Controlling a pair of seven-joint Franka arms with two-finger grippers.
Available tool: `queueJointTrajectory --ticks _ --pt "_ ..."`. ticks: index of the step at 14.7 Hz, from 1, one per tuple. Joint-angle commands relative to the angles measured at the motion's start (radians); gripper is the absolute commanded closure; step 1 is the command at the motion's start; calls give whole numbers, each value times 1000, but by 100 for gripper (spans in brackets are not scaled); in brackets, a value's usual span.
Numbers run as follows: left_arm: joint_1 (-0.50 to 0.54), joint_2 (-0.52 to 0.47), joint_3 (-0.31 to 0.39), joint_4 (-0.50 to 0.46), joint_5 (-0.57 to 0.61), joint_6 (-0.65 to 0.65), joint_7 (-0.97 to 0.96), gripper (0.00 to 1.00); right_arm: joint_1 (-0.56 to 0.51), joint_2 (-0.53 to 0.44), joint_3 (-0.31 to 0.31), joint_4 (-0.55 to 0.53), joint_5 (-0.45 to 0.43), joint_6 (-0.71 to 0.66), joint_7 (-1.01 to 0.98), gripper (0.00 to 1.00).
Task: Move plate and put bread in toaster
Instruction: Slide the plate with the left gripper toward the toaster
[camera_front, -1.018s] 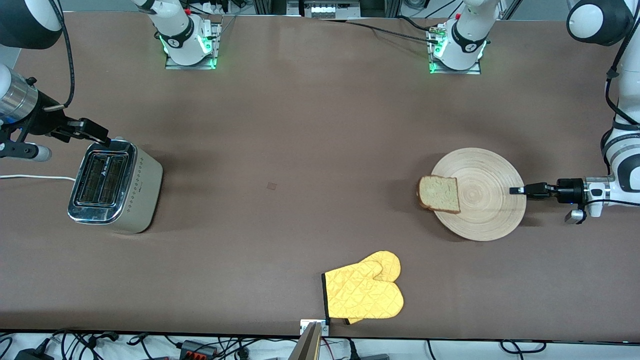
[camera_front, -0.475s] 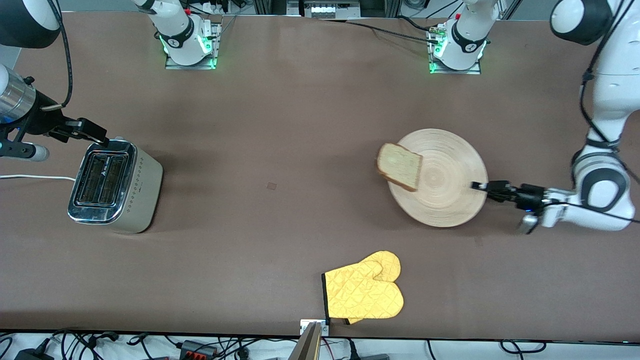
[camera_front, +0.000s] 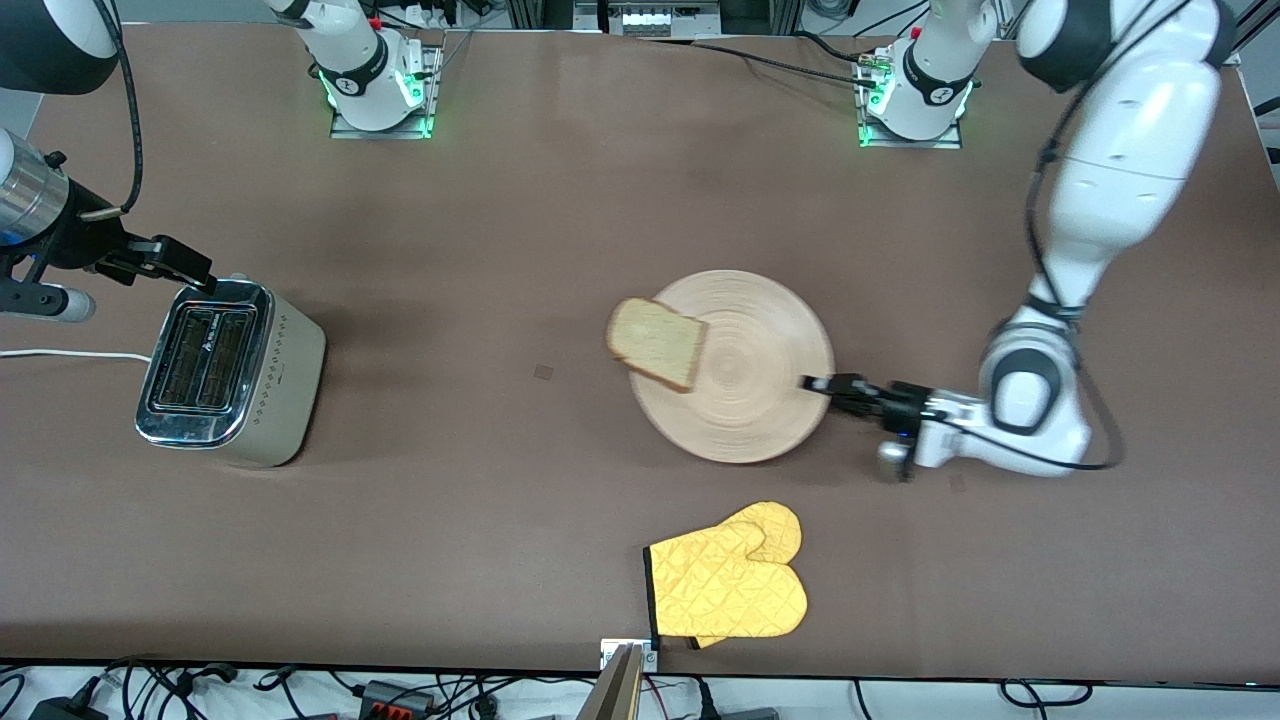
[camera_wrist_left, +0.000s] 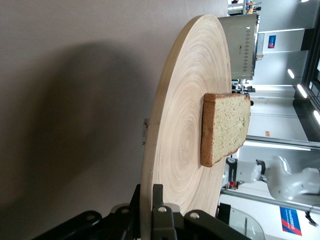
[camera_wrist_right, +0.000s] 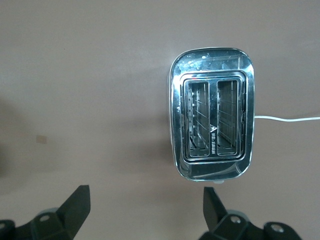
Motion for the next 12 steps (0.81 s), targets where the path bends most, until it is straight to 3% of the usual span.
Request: queueJointTrajectory --ticks 1,2,7,12 --pt "-134 -8 4 -27 -152 91 3 99 -6 11 0 24 19 -18 -13 0" --pt "-191 -5 6 -33 -229 164 0 99 -3 14 2 24 20 -18 -11 0" --pt "-387 4 6 -32 -397 378 -4 99 -6 16 0 24 32 -21 -11 0" --pt "-469 35 6 -19 -496 479 5 98 -6 17 -1 24 32 -33 -5 0"
